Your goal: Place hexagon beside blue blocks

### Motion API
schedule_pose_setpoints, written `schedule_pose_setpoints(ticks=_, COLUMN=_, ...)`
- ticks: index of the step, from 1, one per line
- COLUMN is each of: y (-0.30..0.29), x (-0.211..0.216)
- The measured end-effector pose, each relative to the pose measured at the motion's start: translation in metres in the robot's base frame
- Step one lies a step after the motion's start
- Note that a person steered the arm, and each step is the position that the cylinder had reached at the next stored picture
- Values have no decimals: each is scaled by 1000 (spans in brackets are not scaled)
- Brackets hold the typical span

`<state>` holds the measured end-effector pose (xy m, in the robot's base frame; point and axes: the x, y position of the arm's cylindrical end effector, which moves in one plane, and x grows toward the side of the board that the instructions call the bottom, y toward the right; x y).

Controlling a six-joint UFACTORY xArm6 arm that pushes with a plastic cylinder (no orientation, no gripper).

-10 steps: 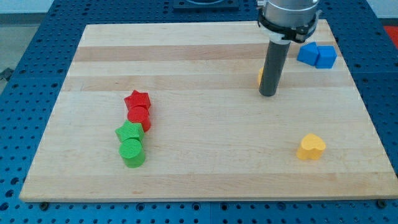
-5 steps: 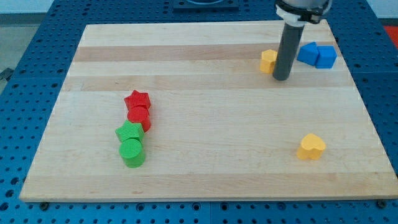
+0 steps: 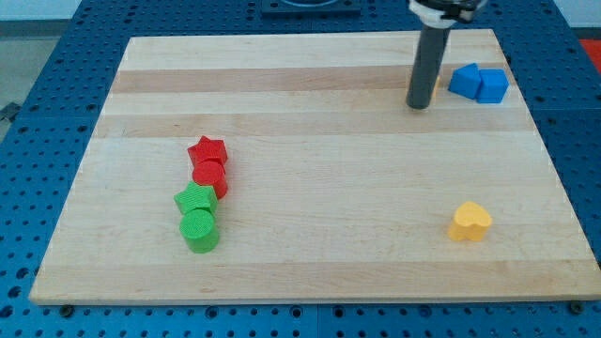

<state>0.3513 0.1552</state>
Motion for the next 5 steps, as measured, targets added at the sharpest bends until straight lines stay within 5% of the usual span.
schedule_pose_setpoints(ticks=3, y=-86, x=0)
schedule_pose_setpoints(ticks=5, y=-73, x=-41)
